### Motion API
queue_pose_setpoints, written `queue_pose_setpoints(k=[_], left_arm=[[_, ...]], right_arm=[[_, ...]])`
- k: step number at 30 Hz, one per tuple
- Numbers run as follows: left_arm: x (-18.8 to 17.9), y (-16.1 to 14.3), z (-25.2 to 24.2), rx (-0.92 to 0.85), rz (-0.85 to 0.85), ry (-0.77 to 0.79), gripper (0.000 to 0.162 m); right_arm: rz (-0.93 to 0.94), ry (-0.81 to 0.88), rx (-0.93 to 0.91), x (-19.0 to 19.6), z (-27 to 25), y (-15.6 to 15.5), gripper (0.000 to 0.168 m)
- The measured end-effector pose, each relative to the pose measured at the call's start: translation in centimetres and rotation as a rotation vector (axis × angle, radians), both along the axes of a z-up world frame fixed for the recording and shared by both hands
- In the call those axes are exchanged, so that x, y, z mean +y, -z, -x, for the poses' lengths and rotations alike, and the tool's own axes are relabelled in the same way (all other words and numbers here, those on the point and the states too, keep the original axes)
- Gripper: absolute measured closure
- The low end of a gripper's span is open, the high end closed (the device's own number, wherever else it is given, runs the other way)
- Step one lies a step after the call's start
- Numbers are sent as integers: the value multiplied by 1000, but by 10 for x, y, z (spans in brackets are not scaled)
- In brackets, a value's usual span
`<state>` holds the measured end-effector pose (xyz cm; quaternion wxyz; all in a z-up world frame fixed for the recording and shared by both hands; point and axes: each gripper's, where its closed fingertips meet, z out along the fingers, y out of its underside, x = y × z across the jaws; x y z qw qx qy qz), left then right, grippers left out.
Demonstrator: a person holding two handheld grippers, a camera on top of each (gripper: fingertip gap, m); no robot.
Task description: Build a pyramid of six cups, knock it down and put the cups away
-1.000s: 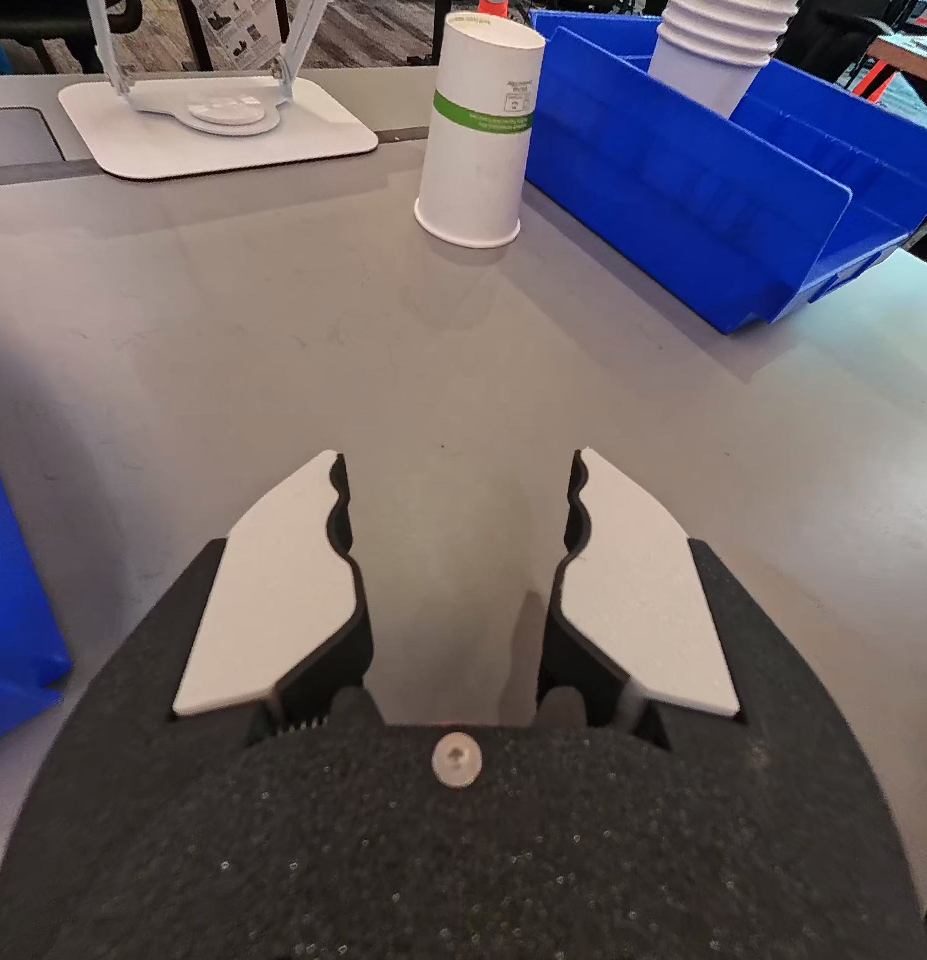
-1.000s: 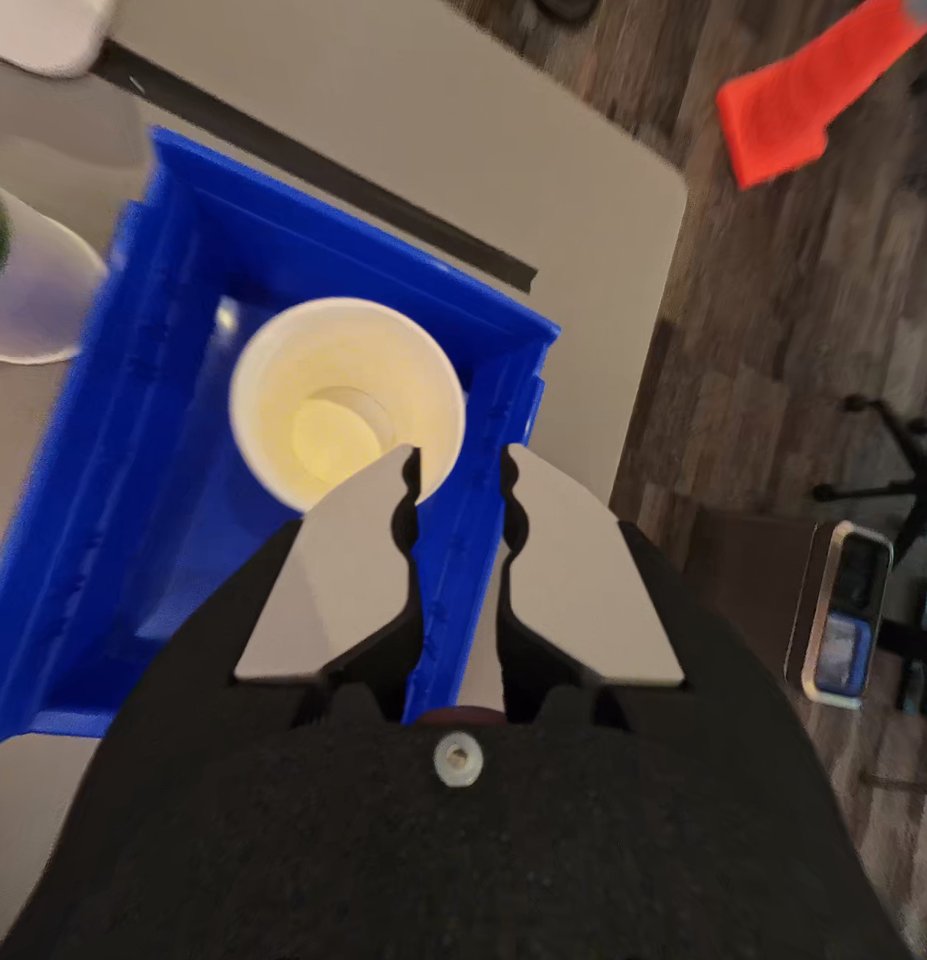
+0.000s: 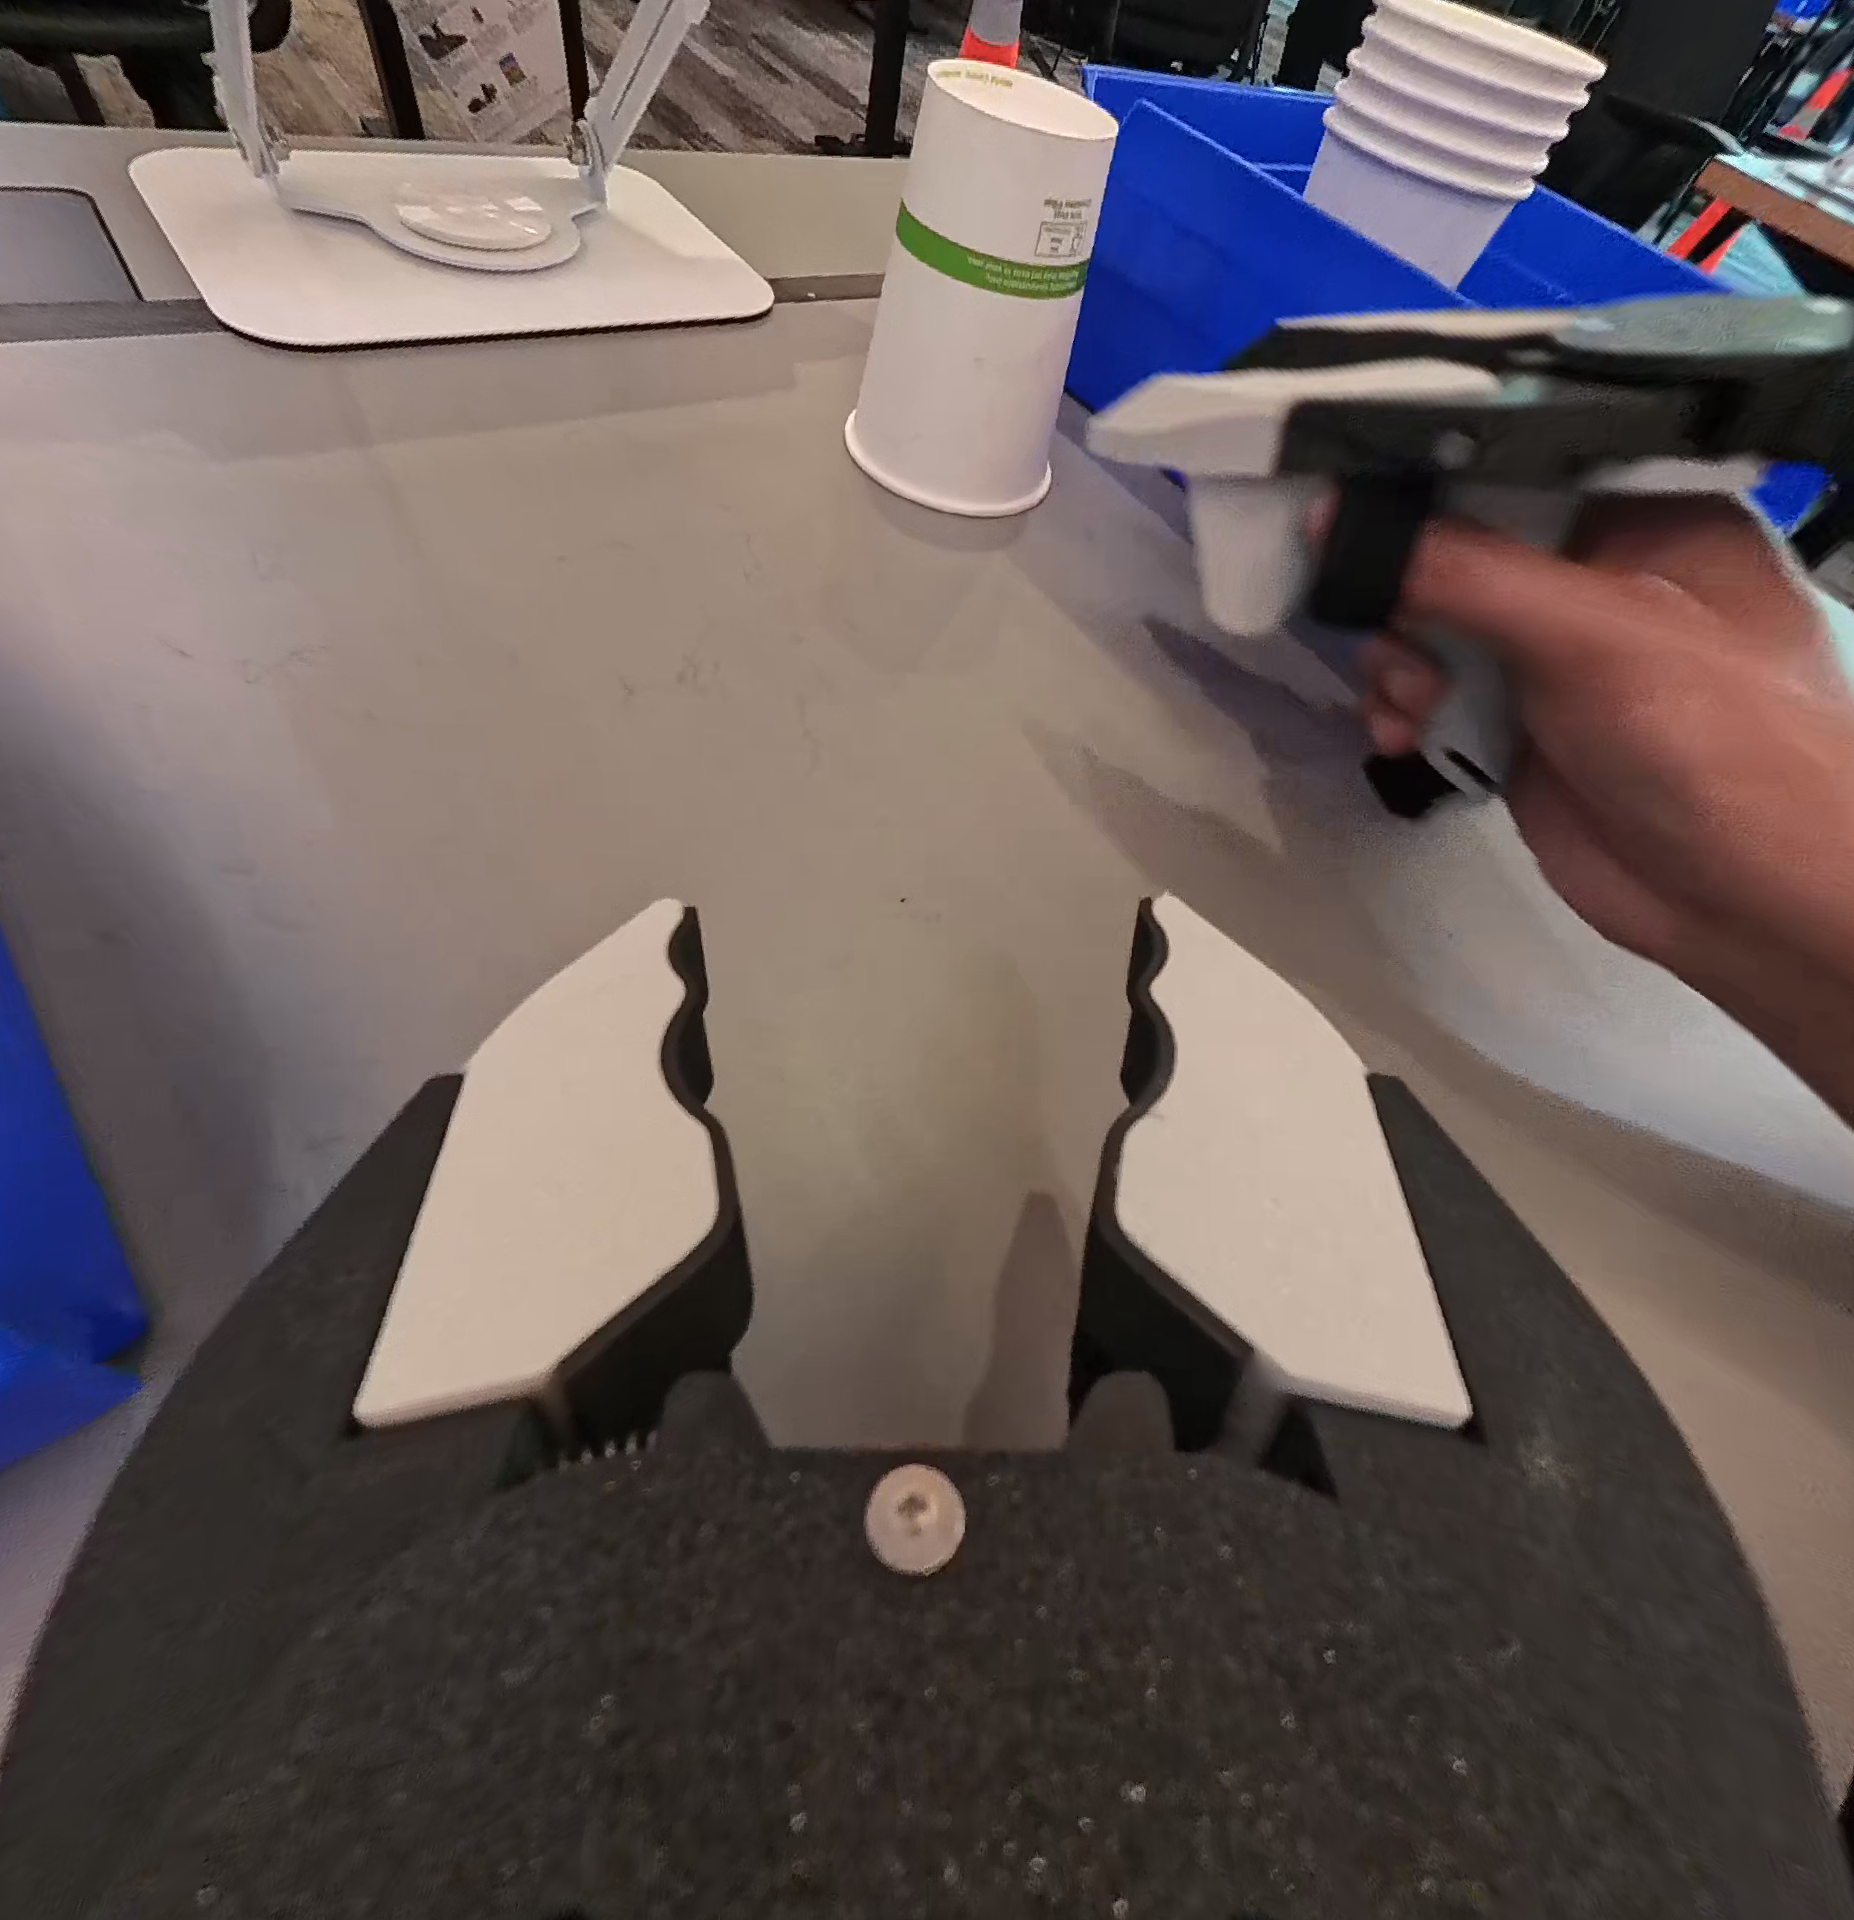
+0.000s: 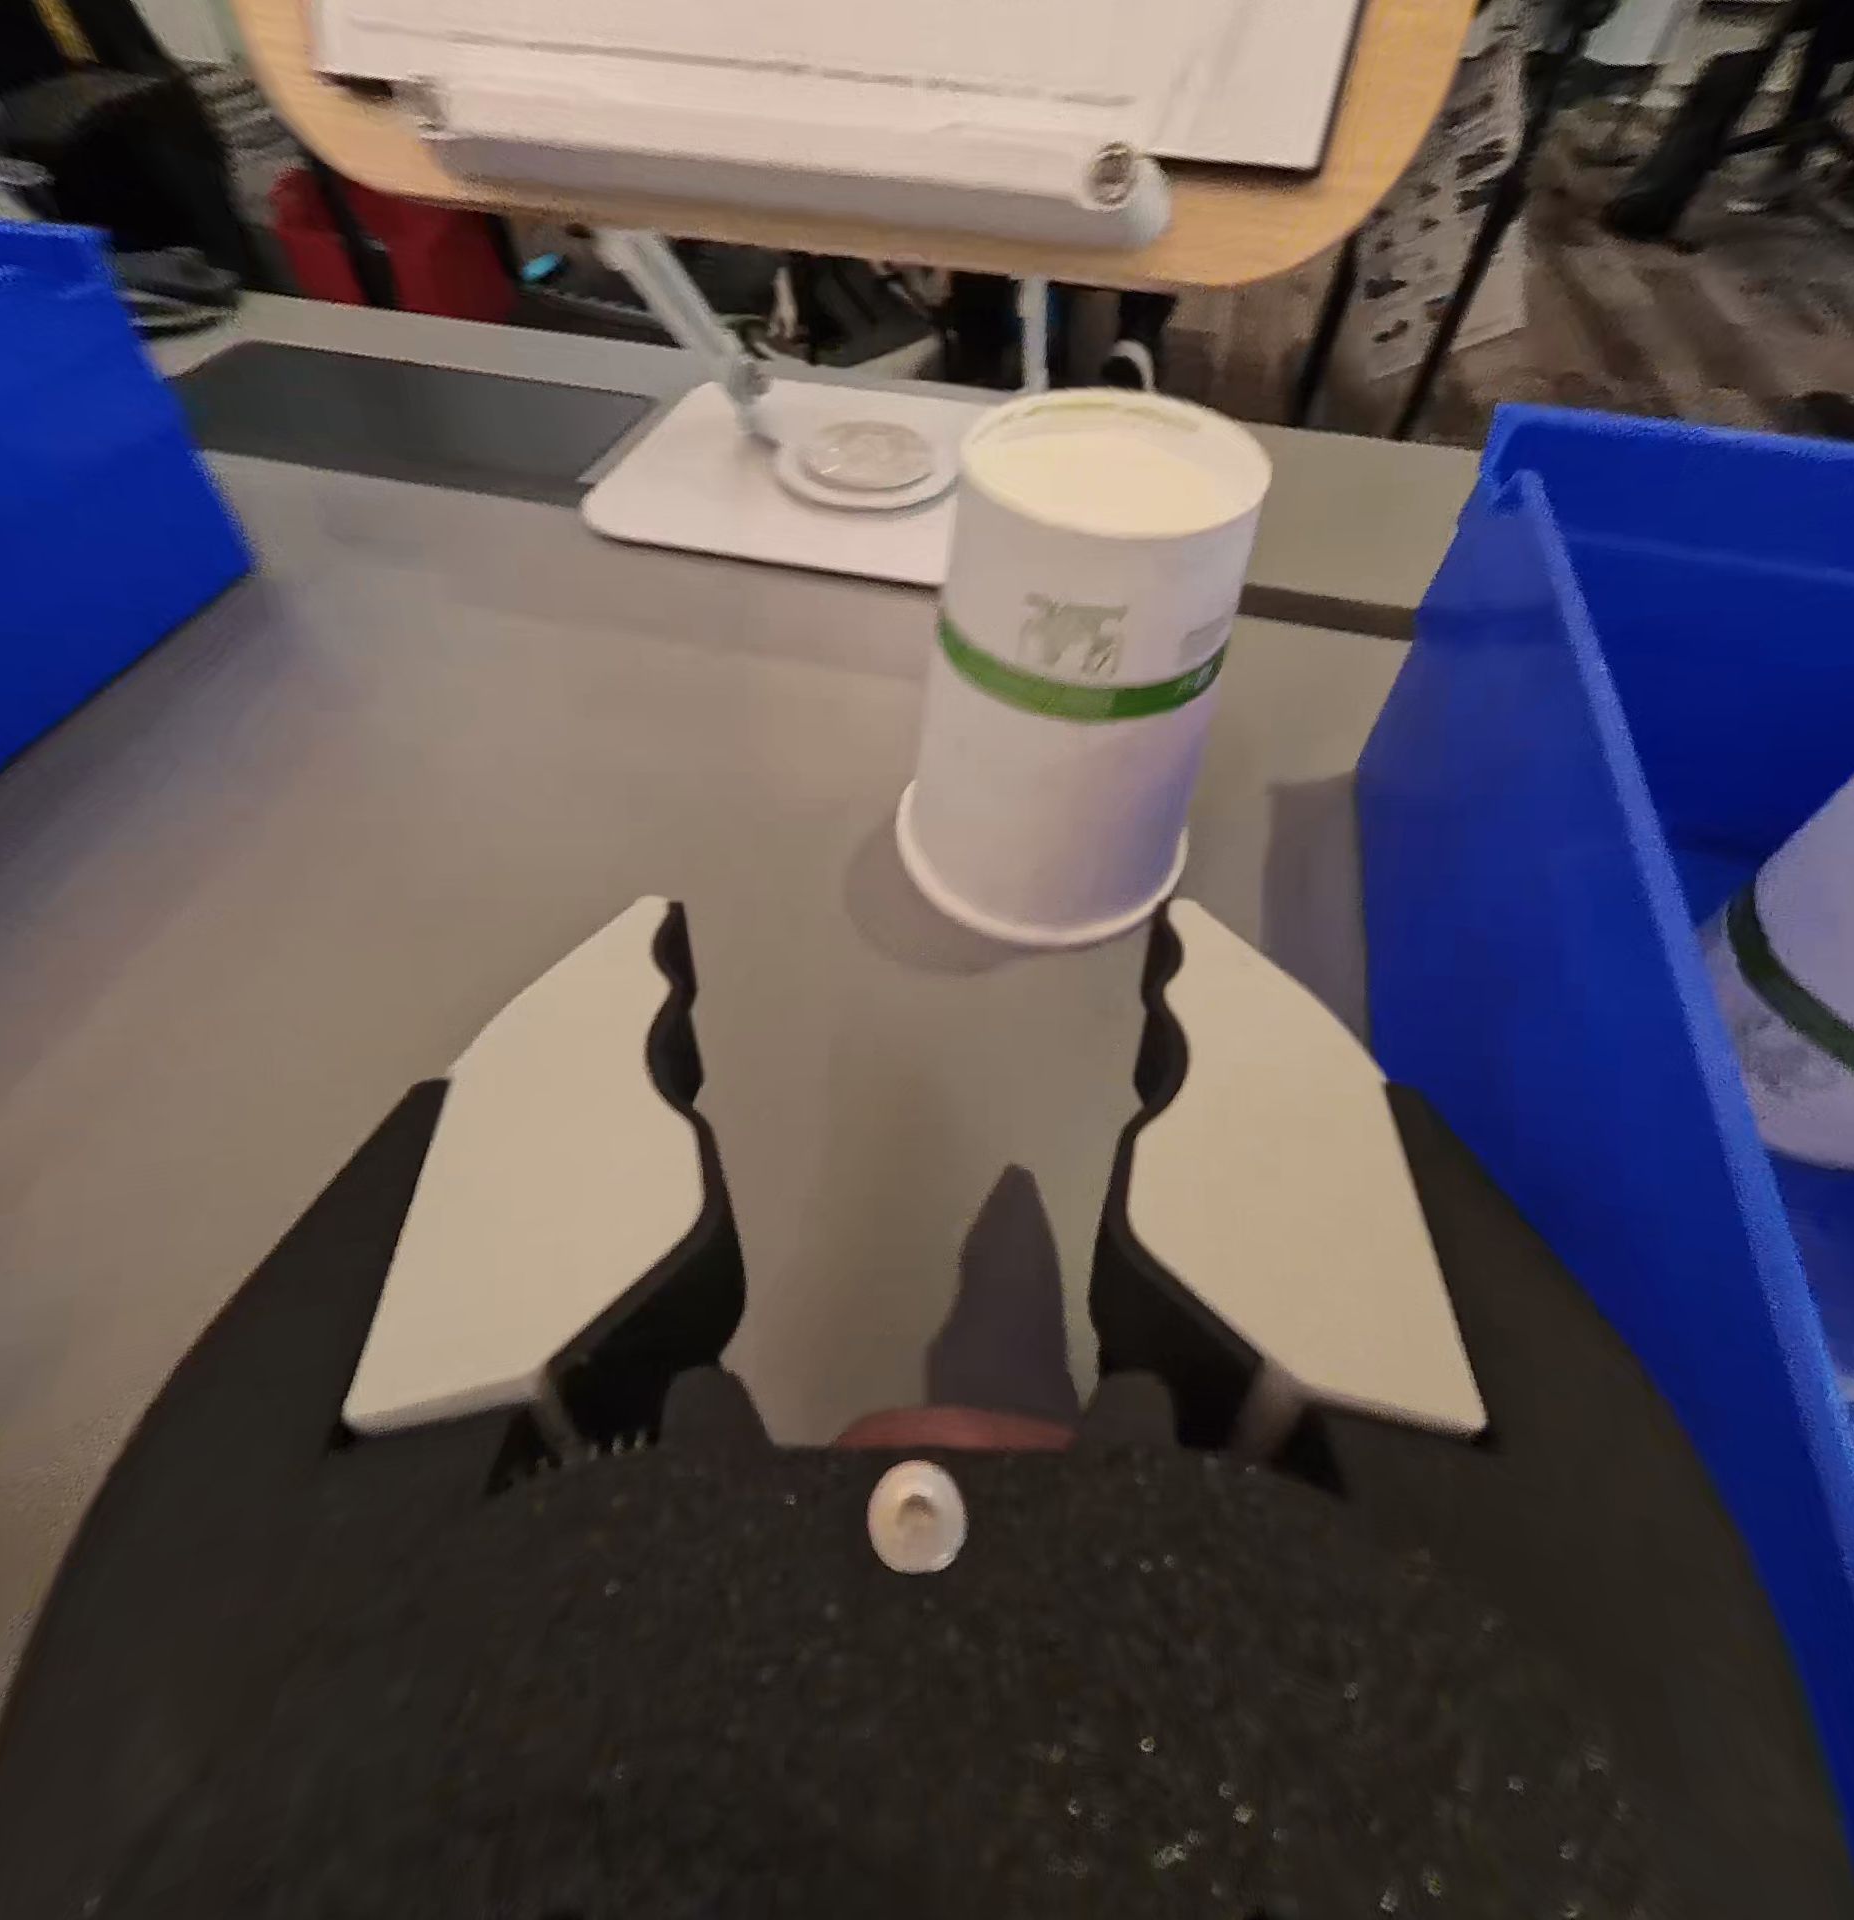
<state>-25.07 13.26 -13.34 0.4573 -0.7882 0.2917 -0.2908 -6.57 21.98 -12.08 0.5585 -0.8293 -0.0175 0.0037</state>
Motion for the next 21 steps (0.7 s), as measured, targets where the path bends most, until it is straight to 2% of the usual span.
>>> queue_pose_setpoints(k=[4, 8, 10, 14, 16, 19, 21], left_arm=[[0, 1, 1, 14, -7, 2, 85], [1, 3, 1, 21, -7, 1, 84], [2, 4, 1, 20, 4, 4, 84], [1, 5, 1, 8, 21, 12, 84], [2, 5, 0, -11, 36, 32, 84], [4, -6, -6, -76, 50, 102, 84], [6, -27, -14, -162, 49, 174, 84]], right_arm=[[16, 91, 10, 58, -25, 0, 78], [38, 134, -26, 98, -42, 2, 76], [53, 107, -35, 108, -41, 7, 87], [24, 84, -5, 107, -37, 3, 88], [-39, 9, 64, 101, -23, -11, 88], [-174, -151, 241, 85, 10, -52, 89], [-243, -249, 395, 71, 30, -83, 89]])
